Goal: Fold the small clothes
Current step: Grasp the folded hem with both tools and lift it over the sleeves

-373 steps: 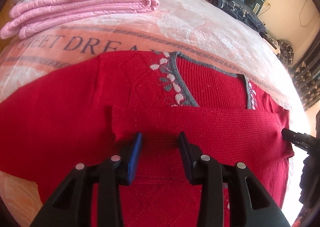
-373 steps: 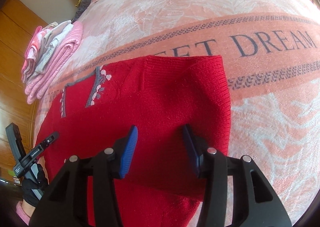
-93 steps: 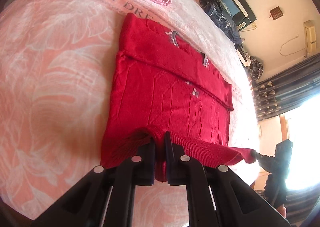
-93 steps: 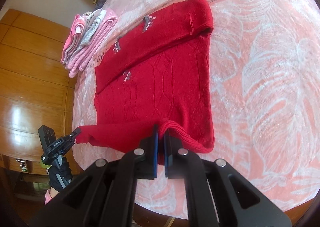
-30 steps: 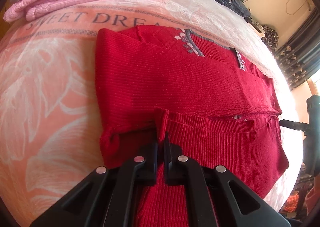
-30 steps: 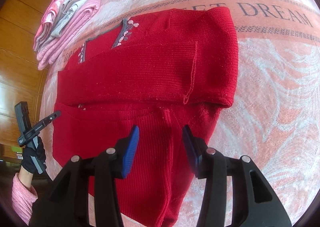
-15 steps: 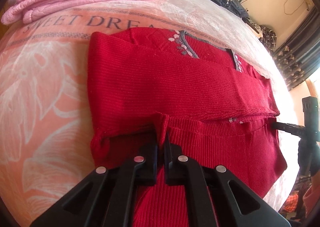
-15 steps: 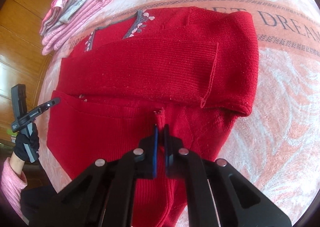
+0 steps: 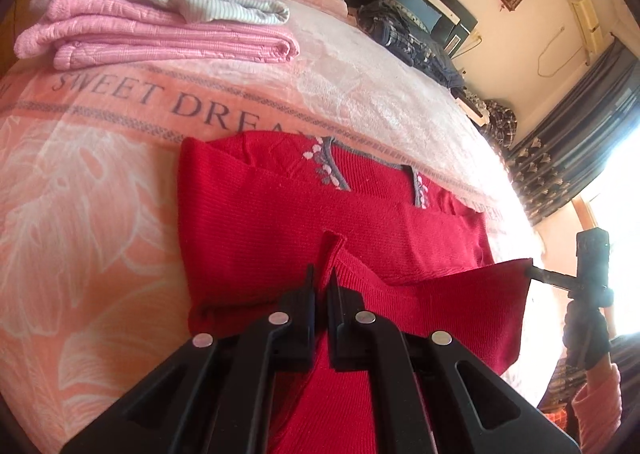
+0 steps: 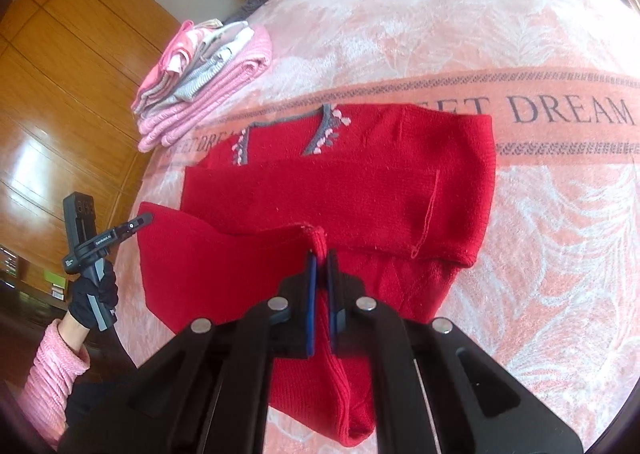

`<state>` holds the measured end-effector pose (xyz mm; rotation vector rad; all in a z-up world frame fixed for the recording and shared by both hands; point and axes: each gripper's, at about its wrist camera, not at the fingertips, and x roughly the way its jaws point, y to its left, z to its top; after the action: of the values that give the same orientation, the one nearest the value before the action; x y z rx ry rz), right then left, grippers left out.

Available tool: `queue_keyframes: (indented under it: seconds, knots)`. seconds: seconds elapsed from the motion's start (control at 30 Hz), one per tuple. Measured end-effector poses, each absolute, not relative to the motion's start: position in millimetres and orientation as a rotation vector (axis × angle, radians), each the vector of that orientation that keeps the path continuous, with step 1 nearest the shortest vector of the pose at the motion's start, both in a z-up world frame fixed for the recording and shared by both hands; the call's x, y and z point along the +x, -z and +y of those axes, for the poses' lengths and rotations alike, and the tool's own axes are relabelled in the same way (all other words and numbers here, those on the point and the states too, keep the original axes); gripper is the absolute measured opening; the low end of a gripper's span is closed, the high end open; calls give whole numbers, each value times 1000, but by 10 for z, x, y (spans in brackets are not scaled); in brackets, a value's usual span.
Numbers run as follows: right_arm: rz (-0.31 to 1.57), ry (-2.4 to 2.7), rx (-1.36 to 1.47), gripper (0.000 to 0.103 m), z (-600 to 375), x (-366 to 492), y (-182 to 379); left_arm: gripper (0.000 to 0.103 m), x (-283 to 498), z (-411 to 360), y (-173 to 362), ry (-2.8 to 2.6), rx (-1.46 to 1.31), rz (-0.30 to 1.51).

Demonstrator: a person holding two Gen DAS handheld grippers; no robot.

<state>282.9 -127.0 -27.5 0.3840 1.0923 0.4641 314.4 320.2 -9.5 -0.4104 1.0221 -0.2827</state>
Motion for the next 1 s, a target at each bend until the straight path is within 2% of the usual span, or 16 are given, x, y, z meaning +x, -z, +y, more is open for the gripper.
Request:
queue_keyframes:
  seconds: [0.23,0.4,0.5,0.7,0.9,1.0]
  knots:
    - [980,-414,393,3,-1317,3184,-154,4,3490,3207,-323,257,-437,874]
    - [960,-332,428,3,-1430,3736,-109,4,4026,3155,-372,213,-386,830]
    - [982,-264,431,3,-1512,4083,91,4,4334,3146,-215,184,-352,830]
    - [1075,-193,396,3,-1450,4583,725,4,4717,3139,461,128,-282,937]
    - [1131,-157,362,3,-1369,4718,1113,4,4786,3194,929,106,-254,1020]
    - [1151,-133,361,5,-1367,4695,1266,7,4755,3203,988,98,-258,1021]
